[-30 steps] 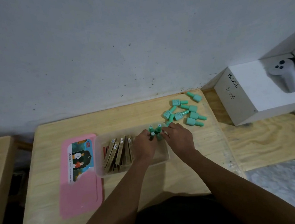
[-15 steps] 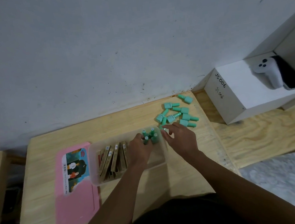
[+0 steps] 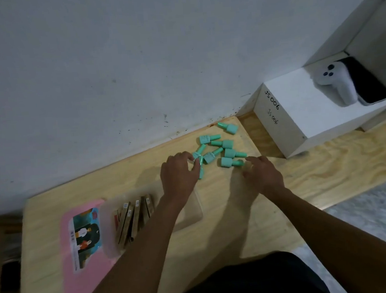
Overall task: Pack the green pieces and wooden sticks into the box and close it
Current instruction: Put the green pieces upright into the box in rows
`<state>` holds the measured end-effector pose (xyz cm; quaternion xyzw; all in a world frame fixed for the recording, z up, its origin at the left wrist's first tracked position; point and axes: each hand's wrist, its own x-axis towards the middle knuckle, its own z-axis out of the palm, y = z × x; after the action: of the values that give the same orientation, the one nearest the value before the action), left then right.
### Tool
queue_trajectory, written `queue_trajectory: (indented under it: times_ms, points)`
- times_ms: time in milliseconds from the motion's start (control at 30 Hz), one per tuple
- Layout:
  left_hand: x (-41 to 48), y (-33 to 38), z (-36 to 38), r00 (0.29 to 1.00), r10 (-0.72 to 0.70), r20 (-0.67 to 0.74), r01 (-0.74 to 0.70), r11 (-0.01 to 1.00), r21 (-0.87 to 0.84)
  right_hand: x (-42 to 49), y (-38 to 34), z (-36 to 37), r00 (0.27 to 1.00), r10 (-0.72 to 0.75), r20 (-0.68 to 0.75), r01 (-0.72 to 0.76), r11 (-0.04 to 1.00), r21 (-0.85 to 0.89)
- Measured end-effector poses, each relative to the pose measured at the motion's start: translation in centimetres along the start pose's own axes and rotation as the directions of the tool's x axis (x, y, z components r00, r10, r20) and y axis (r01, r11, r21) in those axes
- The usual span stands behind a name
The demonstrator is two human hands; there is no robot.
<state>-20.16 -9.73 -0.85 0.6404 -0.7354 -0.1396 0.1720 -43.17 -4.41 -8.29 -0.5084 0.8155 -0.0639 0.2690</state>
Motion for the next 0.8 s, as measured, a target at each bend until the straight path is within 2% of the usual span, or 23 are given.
queue_trajectory:
  times_ms: [100, 167, 233, 333, 433, 533, 667, 800]
  points:
    - [2.8, 0.7, 1.9, 0.983, -0.049, 0.176, 0.023, 0.989, 0.148, 0.9, -0.3, 0.0, 0.999, -0.032, -0.004, 0.032, 0.999, 0.025]
    - [4.2, 0.9, 3.0, 0.947, -0.134, 0.291, 0.064, 0.969, 0.237, 1.4, -0.3, 0.2, 0.997, -0.077, -0.008, 0.077, 0.997, 0.016]
    - [5.0, 0.9, 4.2, 0.916, -0.172, 0.363, 0.043, 0.94, 0.337, 1.8, 0.1, 0.4, 0.991, -0.129, -0.018, 0.129, 0.992, 0.001]
    - [5.4, 0.8, 5.7, 0.887, -0.209, 0.411, 0.0, 0.892, 0.453, 2.4, 0.6, 0.3, 0.977, -0.213, -0.002, 0.213, 0.977, 0.003]
    - [5.2, 0.6, 6.6, 0.878, -0.25, 0.407, 0.029, 0.878, 0.478, 2.7, 1.1, -0.3, 0.963, -0.268, 0.033, 0.266, 0.962, 0.064]
    - [5.1, 0.8, 7.0, 0.885, -0.264, 0.383, 0.059, 0.88, 0.472, 2.8, 1.5, -0.7, 0.959, -0.283, 0.03, 0.279, 0.955, 0.101]
    - [5.2, 1.2, 7.1, 0.892, -0.272, 0.362, 0.117, 0.911, 0.396, 2.6, 1.5, -1.1, 0.944, -0.319, -0.088, 0.329, 0.93, 0.161]
    - [5.2, 1.0, 5.9, 0.939, -0.174, 0.298, 0.172, 0.985, 0.031, 2.2, 0.7, -2.0, 0.949, -0.297, -0.109, 0.316, 0.899, 0.304]
